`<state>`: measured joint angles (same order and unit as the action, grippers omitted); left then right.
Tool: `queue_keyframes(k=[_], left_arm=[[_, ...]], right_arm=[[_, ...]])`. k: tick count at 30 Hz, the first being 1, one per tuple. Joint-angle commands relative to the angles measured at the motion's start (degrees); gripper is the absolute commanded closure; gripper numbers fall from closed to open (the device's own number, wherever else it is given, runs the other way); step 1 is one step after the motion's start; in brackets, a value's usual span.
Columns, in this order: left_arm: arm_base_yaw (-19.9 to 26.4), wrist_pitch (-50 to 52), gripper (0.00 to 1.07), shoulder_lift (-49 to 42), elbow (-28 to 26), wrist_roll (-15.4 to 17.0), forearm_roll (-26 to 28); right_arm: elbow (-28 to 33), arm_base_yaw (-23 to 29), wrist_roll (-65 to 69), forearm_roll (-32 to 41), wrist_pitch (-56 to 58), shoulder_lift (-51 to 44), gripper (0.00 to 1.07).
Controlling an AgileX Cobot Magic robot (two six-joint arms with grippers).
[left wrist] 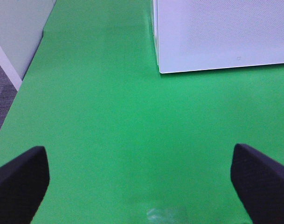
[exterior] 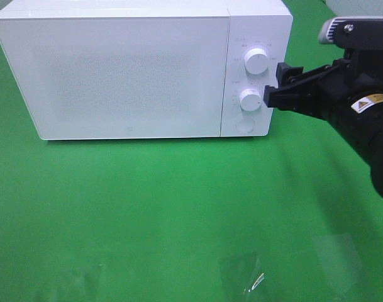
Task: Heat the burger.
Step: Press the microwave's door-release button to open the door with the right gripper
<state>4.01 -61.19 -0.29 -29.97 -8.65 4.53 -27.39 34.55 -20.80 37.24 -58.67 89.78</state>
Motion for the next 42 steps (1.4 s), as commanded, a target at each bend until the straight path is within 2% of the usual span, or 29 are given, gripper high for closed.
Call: queue_keyframes(k=[1, 8, 16, 18, 21, 22, 23, 24, 25, 27, 30, 31, 32, 34, 35, 38, 41, 42], left_arm=[[0.2, -0.2, 0.09, -0.9, 0.2, 0.3, 0.1], [0.2, -0.2, 0.09, -0.9, 0.2, 0.3, 0.1], [0.2, -0.2, 0.09, -0.9, 0.2, 0.3, 0.1], [0.2, -0.2, 0.09, -0.9, 0.2, 0.3, 0.1], [0.2, -0.2, 0.09, -0.9, 0.2, 0.3, 0.1], [0.2, -0.2, 0.09, -0.9, 0.2, 0.3, 0.1], [0.2, -0.2, 0.09, -0.9, 0.2, 0.3, 0.1], [0.2, -0.2, 0.09, -0.9, 0.2, 0.3, 0.1], [0.2, -0.2, 0.09, -0.9, 0.2, 0.3, 0.1], [0.2, -0.2, 0.09, -0.9, 0.2, 0.3, 0.1], [0.2, -0.2, 0.09, -0.9, 0.2, 0.3, 0.1], [0.2, -0.2, 0.09, -0.9, 0.2, 0.3, 0.1], [0.2, -0.2, 0.09, -0.9, 0.2, 0.3, 0.1], [0.2, -0.2, 0.09, -0.9, 0.2, 0.3, 0.1], [0.2, -0.2, 0.09, -0.9, 0.2, 0.3, 0.1], [0.2, -0.2, 0.09, -0.9, 0.2, 0.3, 0.1], [0.2, -0.2, 0.09, -0.9, 0.2, 0.3, 0.1], [0.2, -0.2, 0.09, -0.9, 0.2, 0.3, 0.1]], right_arm=[[0.2, 4.9, -0.7, 5.1, -4.5, 3.1, 0.31], [0.2, 10.6, -0.1, 9.6, -5.5, 8.0, 0.31], [0.2, 11.5, 3.1, 10.2, -5.4, 10.7, 0.35], [0.2, 11.5, 9.7, 10.3, -5.3, 10.7, 0.42], [0.2, 11.5, 11.2, 10.3, -5.2, 10.7, 0.45], [0.2, 11.5, 17.0, 10.3, -5.1, 10.7, 0.52], [0.2, 11.5, 17.0, 10.3, -5.1, 10.7, 0.52], [0.2, 11.5, 23.5, 10.3, -4.9, 10.7, 0.59], [0.2, 11.5, 23.5, 10.3, -4.9, 10.7, 0.59], [0.2, 11.5, 38.3, 10.3, -4.9, 10.7, 0.79], [0.2, 11.5, 41.8, 10.3, -4.9, 10.7, 0.83], [0.2, 11.5, 50.4, 10.3, -4.9, 10.7, 0.91], [0.2, 11.5, 50.4, 10.3, -4.9, 10.7, 0.91], [0.2, 11.5, 65.1, 10.0, -4.9, 10.7, 0.99], [0.2, 11.5, 65.1, 10.0, -4.9, 10.7, 0.99], [0.2, 11.5, 77.1, 9.9, -3.5, 10.7, 1.03], [0.2, 11.5, 80.9, 9.7, -2.6, 10.7, 1.04], [0.2, 11.5, 88.0, 8.7, -0.3, 10.7, 1.06]])
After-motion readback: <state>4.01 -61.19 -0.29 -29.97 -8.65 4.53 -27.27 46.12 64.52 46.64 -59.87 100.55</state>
